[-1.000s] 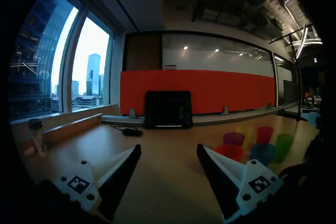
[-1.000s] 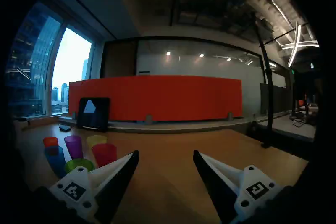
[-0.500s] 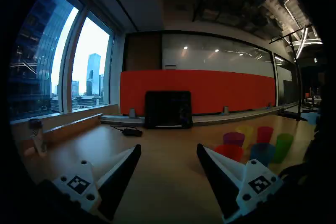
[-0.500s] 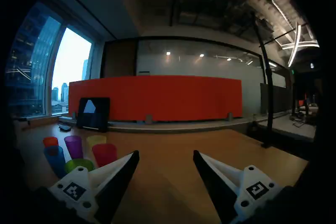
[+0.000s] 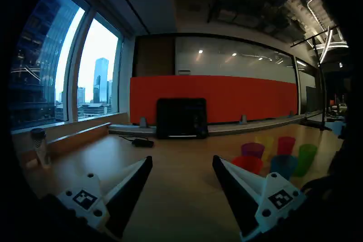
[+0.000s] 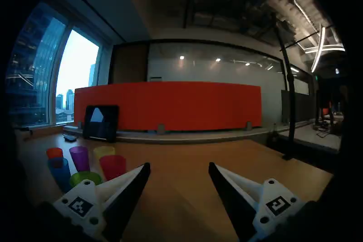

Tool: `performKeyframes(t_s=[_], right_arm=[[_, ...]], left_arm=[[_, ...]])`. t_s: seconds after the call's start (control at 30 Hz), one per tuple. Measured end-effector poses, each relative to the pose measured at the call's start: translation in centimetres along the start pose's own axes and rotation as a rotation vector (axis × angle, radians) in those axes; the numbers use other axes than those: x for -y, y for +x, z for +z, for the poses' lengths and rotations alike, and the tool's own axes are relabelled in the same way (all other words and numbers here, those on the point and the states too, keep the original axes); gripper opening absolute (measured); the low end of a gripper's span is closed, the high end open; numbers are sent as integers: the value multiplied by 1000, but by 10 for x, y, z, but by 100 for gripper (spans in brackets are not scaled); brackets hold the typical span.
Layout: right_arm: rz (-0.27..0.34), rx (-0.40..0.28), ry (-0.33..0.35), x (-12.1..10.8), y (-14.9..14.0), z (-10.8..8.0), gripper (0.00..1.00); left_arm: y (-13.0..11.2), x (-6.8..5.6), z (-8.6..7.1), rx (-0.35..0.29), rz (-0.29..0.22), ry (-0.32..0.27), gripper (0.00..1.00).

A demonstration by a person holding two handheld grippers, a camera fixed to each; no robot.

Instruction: Pour water

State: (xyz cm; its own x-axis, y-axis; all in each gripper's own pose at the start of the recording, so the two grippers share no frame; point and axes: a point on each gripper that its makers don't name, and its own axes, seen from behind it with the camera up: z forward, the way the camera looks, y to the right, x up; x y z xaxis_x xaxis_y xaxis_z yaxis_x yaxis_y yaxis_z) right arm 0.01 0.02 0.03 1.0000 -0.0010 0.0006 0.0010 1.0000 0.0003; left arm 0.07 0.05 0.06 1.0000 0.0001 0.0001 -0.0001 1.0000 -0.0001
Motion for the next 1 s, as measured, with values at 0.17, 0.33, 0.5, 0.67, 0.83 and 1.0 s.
performKeyframes(t_s=[0.17,0.33,0.5,0.67,0.83,1.0], right_arm=[[0,0,3,1,0,0,99],[0,0,4,2,-1,1,99],[-1,2,9,2,-2,2,99],[-7,24,5,-1,-4,2,99],[-9,28,1,-6,6,2,99],[-19,38,14,-7,22,1,99]], left_arm=[[0,0,1,1,0,-1,98],[0,0,1,1,1,-3,98],[-1,-1,2,2,1,-7,98],[-3,-1,2,22,6,-8,98],[6,0,2,28,3,-10,98],[24,0,5,25,-24,-17,98]])
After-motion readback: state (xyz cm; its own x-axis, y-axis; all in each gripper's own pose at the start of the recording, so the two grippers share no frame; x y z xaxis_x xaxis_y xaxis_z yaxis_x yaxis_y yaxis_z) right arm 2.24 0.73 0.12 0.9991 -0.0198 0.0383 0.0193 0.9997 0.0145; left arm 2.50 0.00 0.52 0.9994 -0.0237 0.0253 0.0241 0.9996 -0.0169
